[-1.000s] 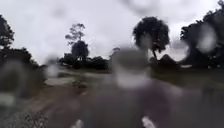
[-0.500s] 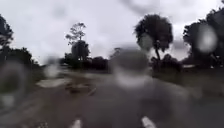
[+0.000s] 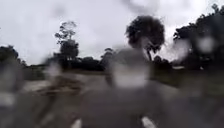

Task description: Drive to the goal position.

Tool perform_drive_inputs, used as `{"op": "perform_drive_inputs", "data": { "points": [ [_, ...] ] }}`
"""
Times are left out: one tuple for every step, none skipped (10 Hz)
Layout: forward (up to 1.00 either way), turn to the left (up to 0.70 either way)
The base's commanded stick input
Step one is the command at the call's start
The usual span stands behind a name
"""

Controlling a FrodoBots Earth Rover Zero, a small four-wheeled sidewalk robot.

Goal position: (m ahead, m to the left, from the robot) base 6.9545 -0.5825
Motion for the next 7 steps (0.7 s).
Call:
{"op": "perform_drive_inputs", "data": {
  "points": [
    [0.85,0.00],
    [0.85,0.00],
    [0.85,0.00],
    [0.85,0.00],
    [0.85,0.00],
    [0.85,0.00],
    [0.85,0.00]
  ]
}}
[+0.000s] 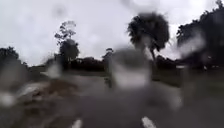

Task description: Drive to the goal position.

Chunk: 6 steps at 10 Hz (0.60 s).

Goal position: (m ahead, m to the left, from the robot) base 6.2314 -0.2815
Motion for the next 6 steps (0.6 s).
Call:
{"op": "perform_drive_inputs", "data": {
  "points": [
    [0.85,0.00],
    [0.85,0.00],
    [0.85,0.00],
    [0.85,0.00],
    [0.85,-0.02],
    [0.85,-0.20]
  ]
}}
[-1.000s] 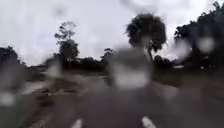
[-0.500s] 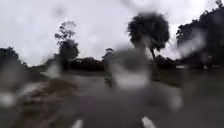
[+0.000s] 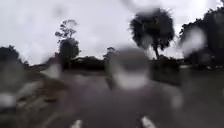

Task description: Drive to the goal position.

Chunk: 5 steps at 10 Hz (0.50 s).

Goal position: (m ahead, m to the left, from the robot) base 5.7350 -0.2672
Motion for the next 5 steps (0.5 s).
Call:
{"op": "perform_drive_inputs", "data": {
  "points": [
    [0.85,-0.33],
    [0.85,-0.34],
    [0.85,-0.34],
    [0.85,-0.31],
    [0.85,-0.15]
  ]
}}
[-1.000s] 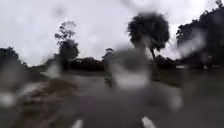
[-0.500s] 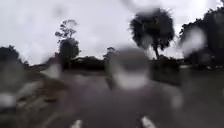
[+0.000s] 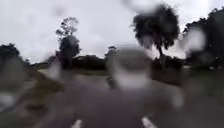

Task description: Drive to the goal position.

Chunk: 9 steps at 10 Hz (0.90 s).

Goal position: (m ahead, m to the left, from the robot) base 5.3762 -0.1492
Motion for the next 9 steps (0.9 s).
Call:
{"op": "perform_drive_inputs", "data": {
  "points": [
    [0.85,0.00],
    [0.85,0.00],
    [0.85,0.00],
    [0.85,0.00],
    [0.85,0.00],
    [0.85,0.00],
    [0.85,0.00],
    [0.85,0.00],
    [0.85,0.00]
  ]
}}
